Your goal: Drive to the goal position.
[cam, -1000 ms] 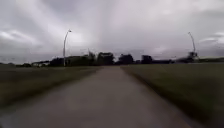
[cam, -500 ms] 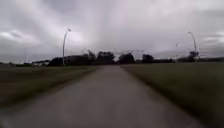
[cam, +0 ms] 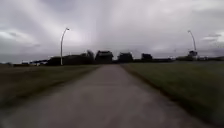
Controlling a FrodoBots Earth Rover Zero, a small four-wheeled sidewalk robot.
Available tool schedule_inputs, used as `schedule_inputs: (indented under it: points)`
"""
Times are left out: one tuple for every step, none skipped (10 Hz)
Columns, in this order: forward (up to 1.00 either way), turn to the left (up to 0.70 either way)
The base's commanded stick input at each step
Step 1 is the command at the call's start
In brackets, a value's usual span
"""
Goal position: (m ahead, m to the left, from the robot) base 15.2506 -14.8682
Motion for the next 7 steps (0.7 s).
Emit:
schedule_inputs:
  points:
    - [0.70,0.00]
    - [0.70,0.00]
    - [0.70,0.00]
    - [0.70,0.00]
    - [0.70,0.00]
    - [0.70,0.00]
    - [0.70,0.00]
